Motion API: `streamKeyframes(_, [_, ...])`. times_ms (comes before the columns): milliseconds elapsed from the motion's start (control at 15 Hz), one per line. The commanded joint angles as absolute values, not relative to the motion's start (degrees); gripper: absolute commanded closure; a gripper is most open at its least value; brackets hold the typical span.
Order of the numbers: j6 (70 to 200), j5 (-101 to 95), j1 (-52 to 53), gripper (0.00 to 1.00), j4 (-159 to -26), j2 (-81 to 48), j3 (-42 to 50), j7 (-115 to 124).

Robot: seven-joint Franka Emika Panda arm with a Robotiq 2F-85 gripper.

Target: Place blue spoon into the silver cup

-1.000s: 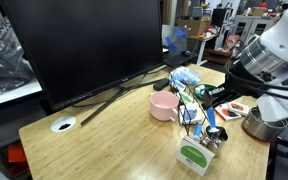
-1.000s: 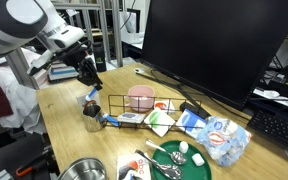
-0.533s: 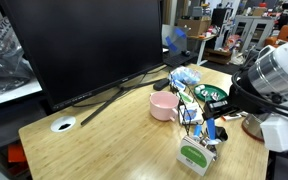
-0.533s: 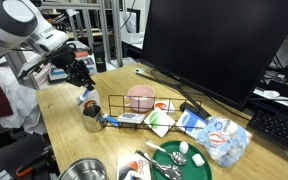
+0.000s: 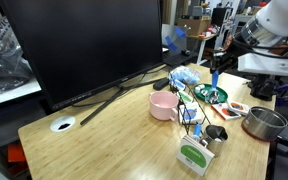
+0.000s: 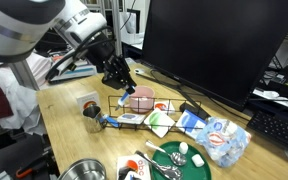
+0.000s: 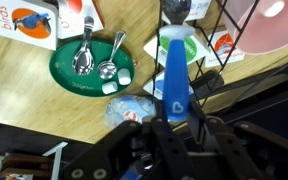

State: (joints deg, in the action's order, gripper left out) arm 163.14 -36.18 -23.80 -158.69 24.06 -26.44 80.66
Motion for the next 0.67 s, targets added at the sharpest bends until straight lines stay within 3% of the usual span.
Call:
streamKeyframes(0, [164.8,-35.44,-22.45,0.93,-160.0,25.68,-23.48,78.05])
streamKeyframes(600, [164.27,-36.13,-15.31,0.93,-159.0,22.25,-22.64,78.63])
